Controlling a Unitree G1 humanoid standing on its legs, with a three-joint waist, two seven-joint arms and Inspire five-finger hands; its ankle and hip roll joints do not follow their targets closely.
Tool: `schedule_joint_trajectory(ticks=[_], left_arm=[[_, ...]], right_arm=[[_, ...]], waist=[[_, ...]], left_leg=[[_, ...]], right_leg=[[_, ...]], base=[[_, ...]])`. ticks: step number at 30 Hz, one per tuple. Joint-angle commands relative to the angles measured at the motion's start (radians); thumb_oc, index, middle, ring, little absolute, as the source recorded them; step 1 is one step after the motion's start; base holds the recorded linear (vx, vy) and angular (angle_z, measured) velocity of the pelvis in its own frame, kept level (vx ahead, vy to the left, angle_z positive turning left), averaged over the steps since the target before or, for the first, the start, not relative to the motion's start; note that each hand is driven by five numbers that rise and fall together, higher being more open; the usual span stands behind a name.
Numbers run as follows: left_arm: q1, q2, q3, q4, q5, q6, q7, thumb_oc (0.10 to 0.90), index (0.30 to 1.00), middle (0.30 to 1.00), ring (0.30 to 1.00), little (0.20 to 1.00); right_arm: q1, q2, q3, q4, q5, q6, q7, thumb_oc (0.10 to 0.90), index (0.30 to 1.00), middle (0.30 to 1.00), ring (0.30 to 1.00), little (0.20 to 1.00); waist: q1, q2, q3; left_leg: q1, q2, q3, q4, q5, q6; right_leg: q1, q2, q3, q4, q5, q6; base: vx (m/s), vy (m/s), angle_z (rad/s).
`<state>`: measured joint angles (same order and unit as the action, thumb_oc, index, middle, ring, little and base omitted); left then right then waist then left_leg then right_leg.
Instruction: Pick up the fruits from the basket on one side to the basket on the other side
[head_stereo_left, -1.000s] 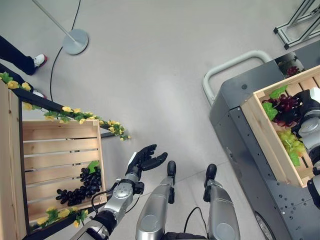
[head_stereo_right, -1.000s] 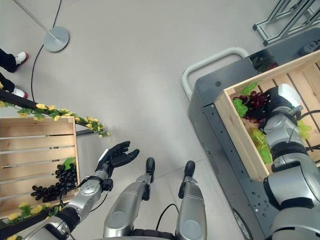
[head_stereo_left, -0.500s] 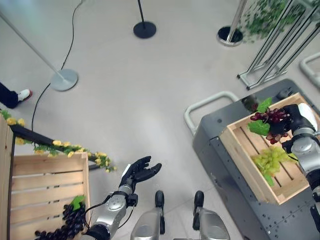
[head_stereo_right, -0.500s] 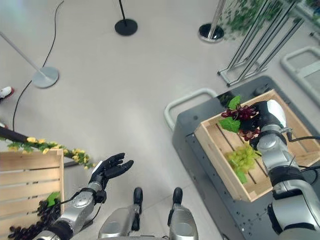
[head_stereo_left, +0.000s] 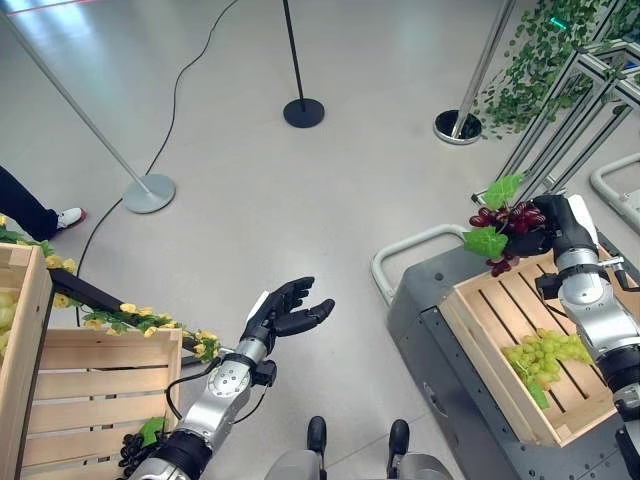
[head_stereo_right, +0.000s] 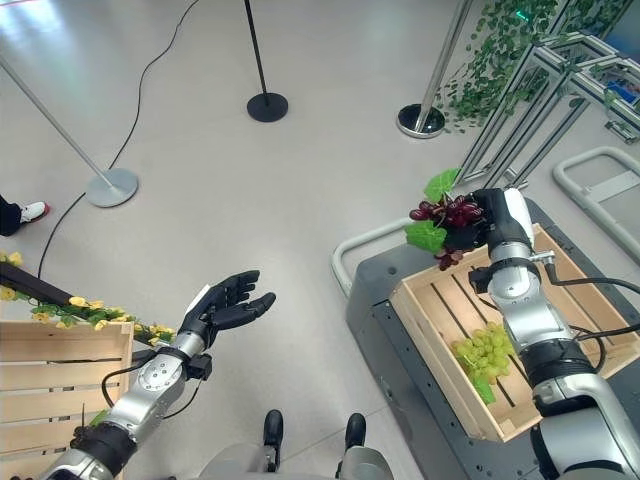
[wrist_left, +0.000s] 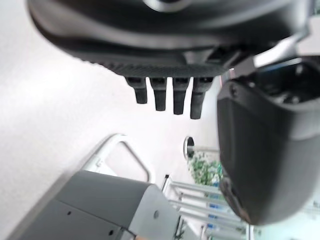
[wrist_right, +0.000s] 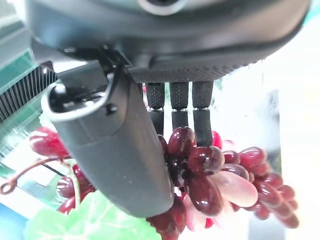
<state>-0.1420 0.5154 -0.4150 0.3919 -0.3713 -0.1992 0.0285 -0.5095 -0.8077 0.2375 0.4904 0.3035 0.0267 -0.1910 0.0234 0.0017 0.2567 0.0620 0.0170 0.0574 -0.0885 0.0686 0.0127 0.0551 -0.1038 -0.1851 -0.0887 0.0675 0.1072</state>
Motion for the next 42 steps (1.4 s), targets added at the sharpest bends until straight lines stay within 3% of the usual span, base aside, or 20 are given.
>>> schedule_joint_trajectory(ticks=[1, 6, 16, 20, 32, 42], left_arm=[[-0.139, 0.045, -0.014, -0.079, 0.088, -0.028, 0.005, 0.8, 0.9, 0.9, 0.9, 0.9], [-0.264, 0.09, -0.025, -0.124, 0.145, 0.047, -0.005, 0.8, 0.9, 0.9, 0.9, 0.9], [-0.457, 0.146, -0.058, -0.116, 0.196, 0.089, 0.016, 0.8, 0.9, 0.9, 0.9, 0.9], [-0.504, 0.131, -0.074, -0.106, 0.208, 0.104, 0.025, 0.8, 0.9, 0.9, 0.9, 0.9], [-0.553, 0.107, -0.093, -0.109, 0.085, 0.187, -0.07, 0.8, 0.9, 0.9, 0.9, 0.9], [-0.514, 0.058, -0.105, -0.102, -0.176, 0.314, -0.248, 0.8, 0.9, 0.9, 0.9, 0.9]], right_arm=[[-0.134, -0.009, -0.05, -0.06, 0.192, -0.105, 0.08, 0.4, 0.3, 0.3, 0.3, 0.3], [-0.157, 0.055, -0.032, -0.097, 0.337, -0.065, 0.164, 0.4, 0.3, 0.3, 0.3, 0.3], [-0.238, 0.16, 0.031, -0.061, 0.602, 0.102, 0.282, 0.4, 0.3, 0.3, 0.3, 0.3], [-0.286, 0.182, 0.058, -0.016, 0.622, 0.142, 0.299, 0.4, 0.3, 0.3, 0.3, 0.3], [-0.384, 0.249, 0.128, -0.019, 0.649, 0.16, 0.264, 0.4, 0.3, 0.3, 0.3, 0.3], [-0.443, 0.288, 0.189, -0.041, 0.663, 0.147, 0.246, 0.4, 0.3, 0.3, 0.3, 0.3]], waist=[[0.028, -0.024, -0.155], [0.042, -0.026, -0.17], [0.073, -0.032, -0.207], [0.084, -0.034, -0.218], [0.111, -0.032, -0.236], [0.117, -0.025, -0.241]], left_leg=[[-0.002, 0.007, -0.017, 0.001, -0.028, -0.028], [0.015, 0.004, -0.037, 0.001, -0.033, -0.031], [0.022, 0.003, -0.077, 0.001, -0.035, -0.037], [0.022, 0.001, -0.09, 0.001, -0.036, -0.038], [0.019, -0.004, -0.119, 0.001, -0.032, -0.038], [0.018, -0.003, -0.112, 0.001, -0.026, -0.038]], right_leg=[[0.023, 0.004, 0.004, 0.008, 0.018, -0.032], [0.054, -0.002, -0.025, 0.003, 0.007, -0.029], [0.081, -0.007, -0.064, 0.001, -0.011, -0.027], [0.087, -0.008, -0.073, 0.001, -0.017, -0.029], [0.087, -0.006, -0.081, 0.001, -0.023, -0.032], [0.084, -0.006, -0.075, 0.001, -0.02, -0.033]], base=[[0.02, 0.003, 0.12], [0.03, 0.001, 0.2], [0.03, 0.003, 0.16], [0.03, 0.015, 0.18], [0.01, 0.003, 0.07], [0.0, 0.0, 0.0]])
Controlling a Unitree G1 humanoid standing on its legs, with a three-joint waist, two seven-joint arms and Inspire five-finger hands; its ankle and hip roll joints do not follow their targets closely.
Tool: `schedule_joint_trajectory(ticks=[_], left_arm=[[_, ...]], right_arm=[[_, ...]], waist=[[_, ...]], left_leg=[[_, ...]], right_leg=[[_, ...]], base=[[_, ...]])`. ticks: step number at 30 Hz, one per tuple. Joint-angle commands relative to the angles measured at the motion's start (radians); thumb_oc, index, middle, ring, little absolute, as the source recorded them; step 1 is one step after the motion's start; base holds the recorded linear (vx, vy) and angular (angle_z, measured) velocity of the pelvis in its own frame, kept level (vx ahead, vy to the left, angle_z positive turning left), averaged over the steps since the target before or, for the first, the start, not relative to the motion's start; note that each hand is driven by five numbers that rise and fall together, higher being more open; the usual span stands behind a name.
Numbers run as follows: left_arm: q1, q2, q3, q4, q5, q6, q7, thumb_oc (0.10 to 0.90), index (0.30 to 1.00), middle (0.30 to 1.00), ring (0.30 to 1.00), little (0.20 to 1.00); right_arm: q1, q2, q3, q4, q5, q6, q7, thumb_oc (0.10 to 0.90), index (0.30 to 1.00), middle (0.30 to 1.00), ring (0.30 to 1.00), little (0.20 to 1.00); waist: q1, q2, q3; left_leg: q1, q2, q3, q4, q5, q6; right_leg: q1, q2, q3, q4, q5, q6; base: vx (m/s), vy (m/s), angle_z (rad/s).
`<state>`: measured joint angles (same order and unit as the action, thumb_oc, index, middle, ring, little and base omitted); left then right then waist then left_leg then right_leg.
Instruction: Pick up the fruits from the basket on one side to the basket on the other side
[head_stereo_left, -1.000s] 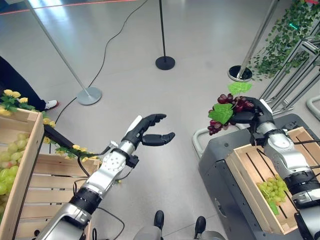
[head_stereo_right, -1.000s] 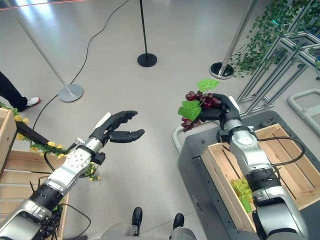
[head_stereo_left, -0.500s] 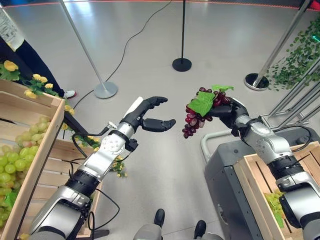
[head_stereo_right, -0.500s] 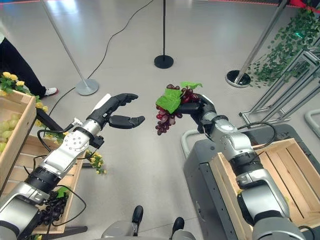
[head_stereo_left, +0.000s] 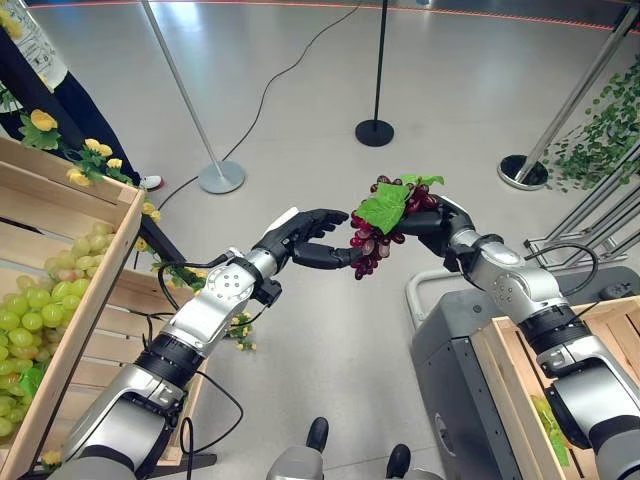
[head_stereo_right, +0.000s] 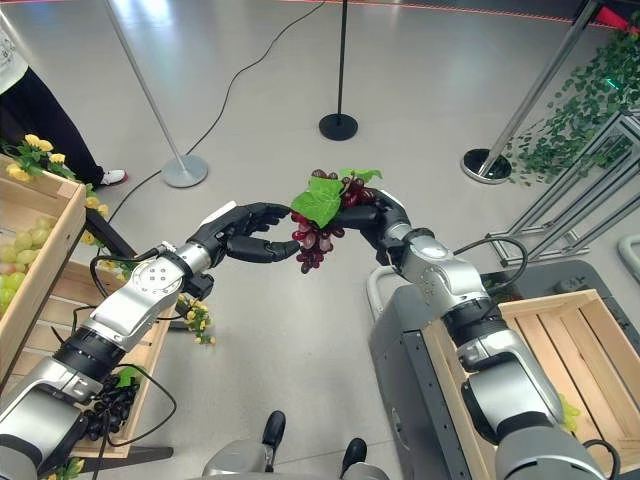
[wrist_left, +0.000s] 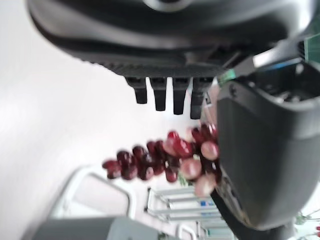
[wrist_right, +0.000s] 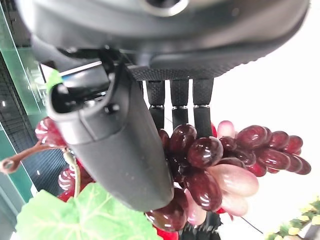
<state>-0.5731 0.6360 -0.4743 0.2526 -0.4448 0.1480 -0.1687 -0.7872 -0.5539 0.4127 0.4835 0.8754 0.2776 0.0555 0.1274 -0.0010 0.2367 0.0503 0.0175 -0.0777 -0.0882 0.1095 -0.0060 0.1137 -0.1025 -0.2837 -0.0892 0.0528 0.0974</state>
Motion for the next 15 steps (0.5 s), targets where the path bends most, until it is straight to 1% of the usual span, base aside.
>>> schedule_joint_trajectory(ticks=[1, 6, 10, 15], left_arm=[[-0.078, -0.071, -0.049, 0.045, -0.126, -0.027, -0.06, 0.8, 0.9, 0.9, 0.9, 0.9], [-0.046, -0.106, -0.051, 0.074, -0.219, -0.015, -0.095, 0.8, 0.9, 0.9, 0.9, 0.9], [-0.021, -0.145, -0.044, 0.091, -0.299, -0.036, -0.154, 0.8, 0.9, 0.9, 0.9, 0.9], [-0.017, -0.159, -0.051, 0.104, -0.289, -0.05, -0.153, 0.8, 0.9, 0.9, 0.9, 0.9]], right_arm=[[-0.169, 0.039, 0.021, -0.035, 0.097, -0.105, -0.001, 0.4, 0.3, 0.3, 0.3, 0.3], [-0.179, 0.051, 0.039, -0.051, 0.116, -0.104, -0.002, 0.4, 0.3, 0.3, 0.3, 0.3], [-0.187, 0.061, 0.053, -0.059, 0.134, -0.097, 0.005, 0.4, 0.3, 0.3, 0.3, 0.3], [-0.183, 0.077, 0.061, -0.067, 0.16, -0.092, 0.014, 0.4, 0.3, 0.3, 0.3, 0.3]], waist=[[0.012, -0.022, -0.221], [0.01, -0.022, -0.223], [0.007, -0.023, -0.222], [0.004, -0.025, -0.223]], left_leg=[[0.032, -0.004, 0.024, 0.001, -0.066, -0.019], [0.033, -0.005, 0.028, 0.001, -0.066, -0.018], [0.037, -0.004, 0.033, 0.001, -0.067, -0.019], [0.039, -0.003, 0.038, 0.001, -0.069, -0.019]], right_leg=[[0.026, -0.007, 0.024, 0.002, -0.004, -0.023], [0.025, -0.007, 0.029, 0.002, -0.003, -0.023], [0.026, -0.008, 0.034, 0.002, -0.001, -0.024], [0.026, -0.007, 0.038, 0.002, -0.001, -0.025]], base=[[0.0, 0.0, 0.0], [0.0, 0.0, 0.0], [0.0, 0.0, 0.0], [0.0, 0.002, -0.01]])
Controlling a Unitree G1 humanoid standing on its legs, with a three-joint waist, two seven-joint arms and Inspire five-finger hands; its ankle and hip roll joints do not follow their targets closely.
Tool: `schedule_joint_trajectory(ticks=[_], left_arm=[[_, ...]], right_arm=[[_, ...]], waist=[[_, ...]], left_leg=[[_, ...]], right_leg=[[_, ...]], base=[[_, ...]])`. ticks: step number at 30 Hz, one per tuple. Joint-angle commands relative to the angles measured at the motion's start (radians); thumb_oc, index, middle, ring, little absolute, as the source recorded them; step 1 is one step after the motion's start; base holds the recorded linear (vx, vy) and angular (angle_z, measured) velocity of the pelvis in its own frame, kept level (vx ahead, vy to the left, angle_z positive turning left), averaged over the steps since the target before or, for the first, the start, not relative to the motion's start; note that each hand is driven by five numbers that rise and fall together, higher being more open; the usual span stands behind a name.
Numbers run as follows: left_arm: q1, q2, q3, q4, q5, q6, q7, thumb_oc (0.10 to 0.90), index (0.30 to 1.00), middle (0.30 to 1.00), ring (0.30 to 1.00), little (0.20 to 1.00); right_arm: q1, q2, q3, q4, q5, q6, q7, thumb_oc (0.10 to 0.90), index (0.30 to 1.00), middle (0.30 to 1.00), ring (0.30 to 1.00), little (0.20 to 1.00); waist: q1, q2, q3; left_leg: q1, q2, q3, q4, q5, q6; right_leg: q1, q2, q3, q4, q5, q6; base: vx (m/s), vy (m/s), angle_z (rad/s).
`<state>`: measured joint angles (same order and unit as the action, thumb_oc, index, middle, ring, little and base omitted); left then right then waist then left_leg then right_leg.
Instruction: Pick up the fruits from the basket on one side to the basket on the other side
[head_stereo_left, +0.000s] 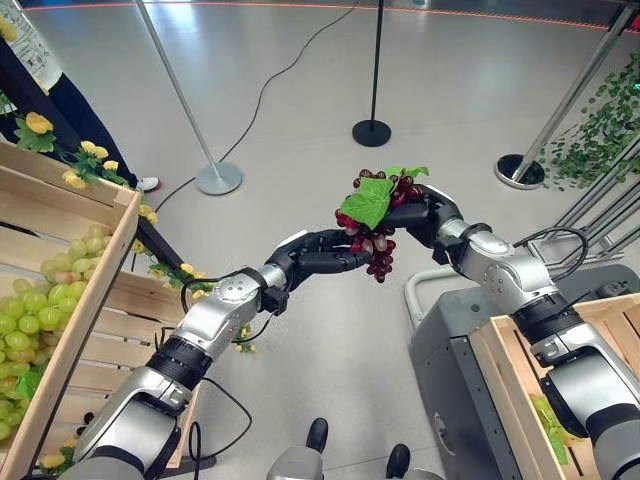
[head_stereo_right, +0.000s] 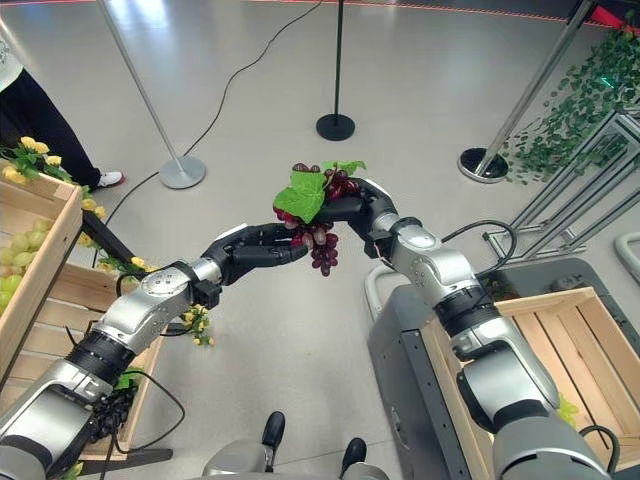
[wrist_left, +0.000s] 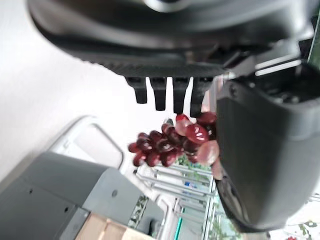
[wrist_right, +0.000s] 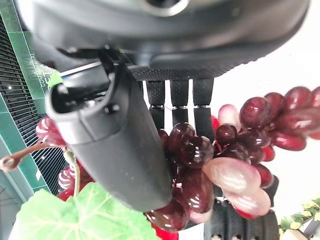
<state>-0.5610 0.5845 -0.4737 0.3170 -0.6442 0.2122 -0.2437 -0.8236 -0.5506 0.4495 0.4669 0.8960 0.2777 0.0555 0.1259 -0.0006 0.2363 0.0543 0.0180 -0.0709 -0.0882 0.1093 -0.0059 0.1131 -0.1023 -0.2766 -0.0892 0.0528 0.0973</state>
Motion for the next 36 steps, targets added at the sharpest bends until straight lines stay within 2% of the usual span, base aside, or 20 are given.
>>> schedule_joint_trajectory(ticks=[1, 7, 9, 12, 13, 14, 18, 23, 28, 29, 30, 36], left_arm=[[-0.03, -0.108, -0.051, 0.048, -0.083, -0.116, -0.075, 0.8, 0.9, 0.9, 0.9, 0.9], [-0.037, -0.111, -0.043, 0.088, -0.063, -0.139, -0.028, 0.8, 0.9, 0.9, 0.9, 0.9], [-0.039, -0.113, -0.031, 0.103, -0.061, -0.176, 0.005, 0.8, 0.9, 0.9, 0.9, 0.9], [-0.031, -0.131, 0.002, 0.101, -0.094, -0.256, 0.027, 0.8, 0.9, 0.9, 0.9, 0.9], [-0.025, -0.138, 0.01, 0.099, -0.088, -0.294, 0.033, 0.8, 0.9, 0.9, 0.9, 0.9], [-0.017, -0.148, 0.02, 0.092, -0.093, -0.361, 0.038, 0.8, 0.9, 0.9, 0.9, 0.9], [-0.006, -0.166, 0.055, 0.057, -0.116, -0.441, 0.07, 0.8, 0.9, 0.9, 0.9, 0.9], [0.004, -0.203, 0.051, 0.059, -0.16, -0.46, 0.045, 0.8, 0.9, 0.9, 0.9, 0.9], [0.007, -0.207, 0.054, 0.044, -0.121, -0.507, 0.087, 0.8, 0.9, 0.9, 0.9, 0.9], [0.006, -0.207, 0.057, 0.043, -0.111, -0.506, 0.093, 0.458, 0.387, 0.387, 0.387, 0.387], [0.004, -0.206, 0.058, 0.047, -0.109, -0.504, 0.09, 0.4, 0.3, 0.3, 0.3, 0.3], [0.003, -0.201, 0.056, 0.049, -0.092, -0.508, 0.117, 0.4, 0.3, 0.3, 0.3, 0.3]], right_arm=[[-0.147, 0.078, 0.025, -0.052, 0.148, -0.089, 0.016, 0.4, 0.3, 0.3, 0.3, 0.3], [-0.157, 0.099, 0.03, -0.056, 0.17, -0.066, 0.024, 0.4, 0.3, 0.3, 0.3, 0.3], [-0.151, 0.106, 0.029, -0.057, 0.171, -0.061, 0.029, 0.4, 0.3, 0.3, 0.3, 0.3], [-0.139, 0.109, 0.02, -0.065, 0.166, -0.05, 0.032, 0.4, 0.3, 0.3, 0.3, 0.3], [-0.135, 0.11, 0.017, -0.066, 0.168, -0.048, 0.034, 0.4, 0.3, 0.3, 0.3, 0.3], [-0.126, 0.114, 0.011, -0.069, 0.169, -0.045, 0.034, 0.4, 0.3, 0.3, 0.3, 0.3], [-0.109, 0.122, 0.0, -0.075, 0.156, -0.043, 0.035, 0.4, 0.3, 0.3, 0.3, 0.3], [-0.116, 0.135, 0.001, -0.075, 0.159, -0.036, 0.029, 0.4, 0.3, 0.3, 0.3, 0.3], [-0.125, 0.143, 0.004, -0.064, 0.159, -0.034, 0.03, 0.4, 0.3, 0.3, 0.3, 0.3], [-0.127, 0.145, 0.005, -0.06, 0.16, -0.035, 0.03, 0.4, 0.3, 0.3, 0.3, 0.3], [-0.129, 0.147, 0.004, -0.06, 0.161, -0.033, 0.03, 0.4, 0.3, 0.3, 0.3, 0.3], [-0.128, 0.147, 0.007, -0.062, 0.172, -0.033, 0.034, 0.4, 0.3, 0.3, 0.3, 0.3]], waist=[[0.005, -0.026, -0.223], [0.006, -0.029, -0.224], [0.006, -0.031, -0.224], [0.007, -0.036, -0.224], [0.007, -0.038, -0.224], [0.007, -0.041, -0.224], [0.008, -0.049, -0.222], [0.004, -0.054, -0.221], [0.007, -0.056, -0.219], [0.008, -0.056, -0.219], [0.007, -0.057, -0.219], [0.007, -0.058, -0.219]], left_leg=[[0.036, -0.004, 0.032, 0.001, -0.069, -0.019], [0.039, -0.004, 0.034, 0.001, -0.069, -0.018], [0.039, -0.005, 0.033, 0.001, -0.068, -0.018], [0.039, -0.004, 0.033, 0.001, -0.068, -0.019], [0.039, -0.004, 0.033, 0.001, -0.068, -0.019], [0.038, -0.004, 0.032, 0.001, -0.068, -0.019], [0.039, -0.004, 0.029, 0.001, -0.069, -0.019], [0.042, -0.003, 0.029, 0.001, -0.072, -0.018], [0.044, -0.004, 0.028, 0.001, -0.072, -0.018], [0.044, -0.004, 0.028, 0.001, -0.072, -0.018], [0.045, -0.004, 0.029, 0.001, -0.073, -0.018], [0.045, -0.004, 0.028, 0.001, -0.073, -0.018]], right_leg=[[0.028, -0.008, 0.032, 0.002, -0.001, -0.025], [0.03, -0.008, 0.035, 0.002, -0.001, -0.025], [0.029, -0.007, 0.035, 0.002, -0.001, -0.025], [0.029, -0.008, 0.032, 0.002, -0.001, -0.025], [0.029, -0.008, 0.032, 0.002, 0.0, -0.026], [0.028, -0.008, 0.033, 0.002, 0.0, -0.027], [0.029, -0.006, 0.035, 0.002, 0.0, -0.031], [0.031, -0.004, 0.039, 0.002, -0.001, -0.034], [0.033, -0.004, 0.04, 0.002, 0.0, -0.035], [0.033, -0.003, 0.04, 0.002, -0.001, -0.036], [0.034, -0.003, 0.04, 0.002, -0.001, -0.036], [0.033, -0.003, 0.042, 0.002, 0.001, -0.035]], base=[[0.0, 0.0, 0.0], [0.0, 0.001, -0.02], [0.0, -0.002, -0.02], [0.0, 0.0, 0.0], [0.0, 0.0, 0.0], [0.0, 0.0, 0.0], [0.0, 0.0, 0.0], [0.0, 0.0, 0.0], [0.0, -0.001, -0.02], [0.0, 0.0, 0.0], [0.0, 0.0, 0.0], [0.0, 0.0, 0.0]])
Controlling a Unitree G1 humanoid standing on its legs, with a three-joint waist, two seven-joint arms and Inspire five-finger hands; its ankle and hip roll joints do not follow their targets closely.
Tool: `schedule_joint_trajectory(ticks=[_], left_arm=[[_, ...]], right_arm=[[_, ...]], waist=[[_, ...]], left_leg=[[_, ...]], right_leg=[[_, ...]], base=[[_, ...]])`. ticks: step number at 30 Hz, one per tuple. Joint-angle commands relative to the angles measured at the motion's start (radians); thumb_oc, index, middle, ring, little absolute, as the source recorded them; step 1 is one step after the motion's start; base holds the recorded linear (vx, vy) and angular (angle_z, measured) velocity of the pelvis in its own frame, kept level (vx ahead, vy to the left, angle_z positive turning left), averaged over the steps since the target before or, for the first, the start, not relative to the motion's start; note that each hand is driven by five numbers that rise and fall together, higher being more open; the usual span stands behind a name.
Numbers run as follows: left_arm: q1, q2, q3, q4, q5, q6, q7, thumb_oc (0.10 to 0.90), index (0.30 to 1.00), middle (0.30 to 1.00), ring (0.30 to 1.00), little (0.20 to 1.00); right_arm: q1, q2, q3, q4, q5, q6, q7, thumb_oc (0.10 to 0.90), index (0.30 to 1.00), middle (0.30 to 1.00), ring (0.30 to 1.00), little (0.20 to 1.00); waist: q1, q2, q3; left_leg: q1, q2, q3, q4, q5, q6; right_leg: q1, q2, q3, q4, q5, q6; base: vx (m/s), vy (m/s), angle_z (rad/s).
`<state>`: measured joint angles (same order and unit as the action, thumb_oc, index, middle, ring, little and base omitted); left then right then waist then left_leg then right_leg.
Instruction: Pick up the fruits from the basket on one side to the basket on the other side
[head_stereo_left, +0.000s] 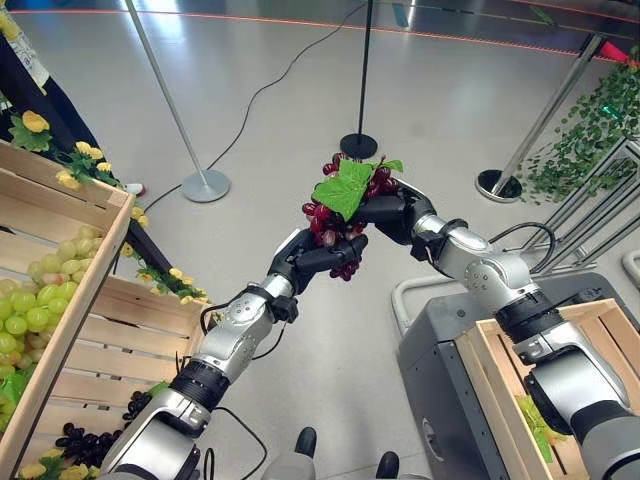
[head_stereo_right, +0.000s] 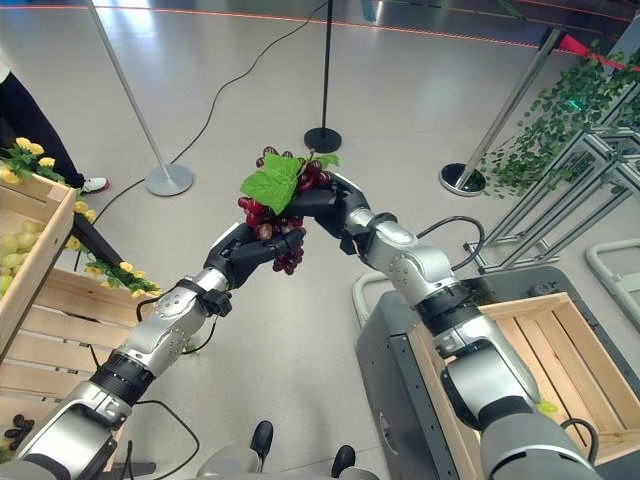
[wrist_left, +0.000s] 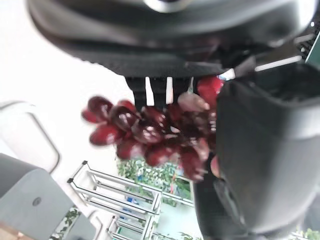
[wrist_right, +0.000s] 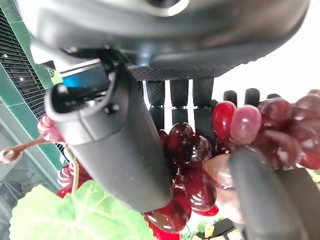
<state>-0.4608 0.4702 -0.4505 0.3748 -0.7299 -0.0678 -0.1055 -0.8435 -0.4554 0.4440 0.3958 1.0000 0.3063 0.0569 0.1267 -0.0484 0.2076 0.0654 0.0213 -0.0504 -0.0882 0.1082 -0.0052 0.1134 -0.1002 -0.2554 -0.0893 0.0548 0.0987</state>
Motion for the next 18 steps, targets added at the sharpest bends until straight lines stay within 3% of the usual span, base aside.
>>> schedule_joint_trajectory(ticks=[1, 9, 10, 18], left_arm=[[-0.097, -0.087, 0.035, -0.009, -0.006, -0.225, -0.013, 0.4, 0.3, 0.3, 0.3, 0.3], [-0.094, -0.094, 0.036, 0.005, -0.004, -0.232, -0.012, 0.4, 0.3, 0.3, 0.3, 0.3], [-0.092, -0.095, 0.036, 0.006, -0.004, -0.234, -0.013, 0.4, 0.3, 0.3, 0.3, 0.3], [-0.088, -0.091, 0.041, 0.007, -0.004, -0.23, 0.009, 0.4, 0.3, 0.3, 0.3, 0.3]], right_arm=[[-0.105, 0.052, 0.011, 0.009, 0.069, -0.06, 0.037, 0.4, 0.3, 0.3, 0.3, 0.3], [-0.108, 0.052, 0.017, 0.016, 0.07, -0.05, 0.061, 0.4, 0.3, 0.3, 0.3, 0.3], [-0.109, 0.051, 0.018, 0.016, 0.067, -0.047, 0.062, 0.8, 0.9, 0.9, 0.9, 0.9], [-0.117, 0.029, 0.026, 0.02, -0.012, -0.046, 0.065, 0.8, 0.9, 0.9, 0.9, 0.9]], waist=[[0.005, -0.01, -0.19], [0.005, -0.011, -0.188], [0.005, -0.011, -0.188], [0.004, -0.011, -0.188]], left_leg=[[0.034, -0.008, 0.008, 0.001, -0.071, -0.018], [0.035, -0.008, 0.008, 0.001, -0.071, -0.018], [0.036, -0.008, 0.008, 0.001, -0.071, -0.018], [0.035, -0.008, 0.005, 0.001, -0.069, -0.019]], right_leg=[[0.033, -0.005, 0.021, 0.002, -0.001, -0.036], [0.033, -0.005, 0.019, 0.002, 0.0, -0.036], [0.034, -0.005, 0.019, 0.002, 0.0, -0.036], [0.033, -0.005, 0.018, 0.002, 0.002, -0.034]], base=[[0.0, 0.0, 0.0], [0.0, 0.0, 0.0], [0.0, 0.0, 0.0], [0.0, 0.0, 0.0]])
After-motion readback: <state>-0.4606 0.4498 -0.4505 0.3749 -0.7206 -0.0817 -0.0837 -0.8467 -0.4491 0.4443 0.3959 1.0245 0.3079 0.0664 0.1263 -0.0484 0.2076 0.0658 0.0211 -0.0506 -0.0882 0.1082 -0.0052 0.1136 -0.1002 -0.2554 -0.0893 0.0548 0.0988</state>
